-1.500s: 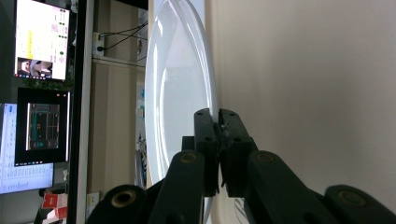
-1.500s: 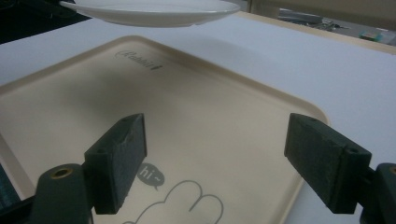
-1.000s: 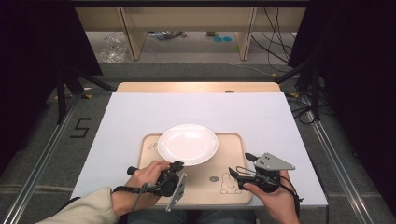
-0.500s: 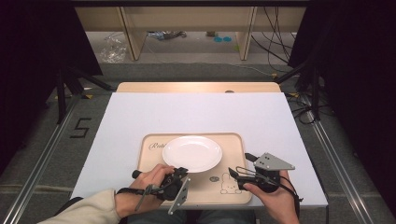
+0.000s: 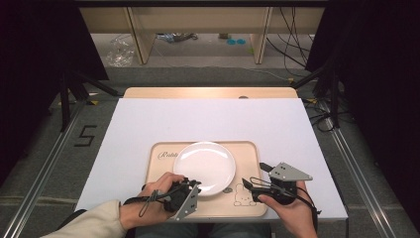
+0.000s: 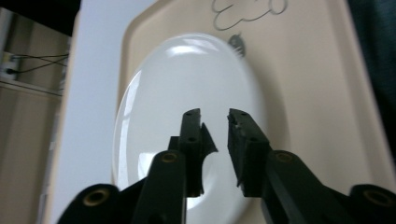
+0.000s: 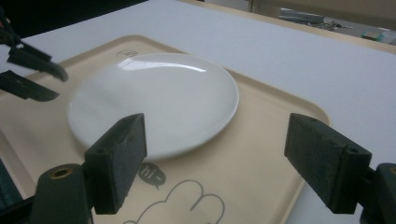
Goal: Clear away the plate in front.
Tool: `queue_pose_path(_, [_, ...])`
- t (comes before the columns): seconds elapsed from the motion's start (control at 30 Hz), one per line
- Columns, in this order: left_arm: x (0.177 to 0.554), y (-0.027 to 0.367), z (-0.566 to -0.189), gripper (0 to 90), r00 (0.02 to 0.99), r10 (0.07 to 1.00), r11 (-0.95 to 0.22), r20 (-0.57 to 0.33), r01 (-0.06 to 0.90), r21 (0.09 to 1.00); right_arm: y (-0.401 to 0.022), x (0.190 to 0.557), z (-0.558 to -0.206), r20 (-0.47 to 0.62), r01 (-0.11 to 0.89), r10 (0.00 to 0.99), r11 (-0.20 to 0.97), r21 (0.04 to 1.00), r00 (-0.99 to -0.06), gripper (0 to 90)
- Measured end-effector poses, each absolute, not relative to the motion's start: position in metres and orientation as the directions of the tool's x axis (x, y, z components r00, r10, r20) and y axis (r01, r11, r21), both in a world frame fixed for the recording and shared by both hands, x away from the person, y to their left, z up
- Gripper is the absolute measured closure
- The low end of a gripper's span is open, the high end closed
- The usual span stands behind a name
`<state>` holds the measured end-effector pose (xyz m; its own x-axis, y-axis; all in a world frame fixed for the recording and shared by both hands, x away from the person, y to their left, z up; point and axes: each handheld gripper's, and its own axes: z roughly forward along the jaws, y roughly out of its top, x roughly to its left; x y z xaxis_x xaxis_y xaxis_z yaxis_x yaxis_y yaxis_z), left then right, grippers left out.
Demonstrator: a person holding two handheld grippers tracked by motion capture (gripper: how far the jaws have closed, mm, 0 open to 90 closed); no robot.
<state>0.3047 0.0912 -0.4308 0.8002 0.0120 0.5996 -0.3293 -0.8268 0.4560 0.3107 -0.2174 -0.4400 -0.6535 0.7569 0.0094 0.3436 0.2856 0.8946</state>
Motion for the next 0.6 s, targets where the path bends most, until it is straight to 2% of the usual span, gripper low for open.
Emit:
queue_pose_path(0.03, [0.306,0.092,-0.430,70.3,0.819,0.035,-0.816,0.572,-0.307,0.490,-0.217,0.311,-0.440,0.009,0.342,0.757,0.284,0.896,-0.653,21.9])
queue_pose_path(0.1, [0.310,0.095,-0.427,64.2,0.808,0.054,-0.819,0.586,-0.301,0.489,-0.217,0.311,-0.440,0.009,0.344,0.757,0.286,0.894,-0.653,22.0])
queue_pose_path(0.17, [0.313,0.099,-0.427,61.3,0.832,0.097,-0.797,0.547,-0.265,0.544,-0.217,0.310,-0.440,0.017,0.350,0.757,0.282,0.893,-0.653,21.9])
queue_pose_path(0.2, [0.315,0.101,-0.427,57.8,0.838,0.118,-0.784,0.534,-0.251,0.567,-0.217,0.311,-0.440,0.013,0.346,0.757,0.283,0.895,-0.653,21.9])
queue_pose_path(0.23, [0.316,0.103,-0.427,50.6,0.844,0.139,-0.772,0.517,-0.235,0.591,-0.217,0.311,-0.440,0.010,0.340,0.759,0.279,0.898,-0.651,21.9])
queue_pose_path(0.27, [0.318,0.105,-0.426,50.6,0.841,0.159,-0.761,0.517,-0.230,0.607,-0.217,0.311,-0.440,0.010,0.340,0.759,0.279,0.898,-0.651,21.9])
queue_pose_path(0.3, [0.319,0.108,-0.426,45.9,0.839,0.184,-0.750,0.512,-0.216,0.625,-0.218,0.311,-0.440,0.012,0.346,0.758,0.283,0.894,-0.652,21.9])
queue_pose_path(0.33, [0.321,0.110,-0.425,45.9,0.846,0.208,-0.739,0.491,-0.193,0.646,-0.218,0.311,-0.440,0.012,0.346,0.758,0.283,0.894,-0.652,21.9])
queue_pose_path(0.4, [0.324,0.115,-0.424,40.3,0.843,0.243,-0.714,0.479,-0.179,0.677,-0.218,0.311,-0.440,0.011,0.345,0.757,0.285,0.894,-0.653,22.0])
queue_pose_path(0.47, [0.326,0.119,-0.424,34.0,0.834,0.264,-0.704,0.485,-0.178,0.688,-0.218,0.311,-0.440,0.010,0.344,0.757,0.284,0.895,-0.653,21.9])
queue_pose_path(0.6, [0.329,0.127,-0.426,30.4,0.818,0.311,-0.704,0.484,-0.144,0.696,-0.217,0.311,-0.440,0.017,0.349,0.758,0.280,0.894,-0.652,22.0])
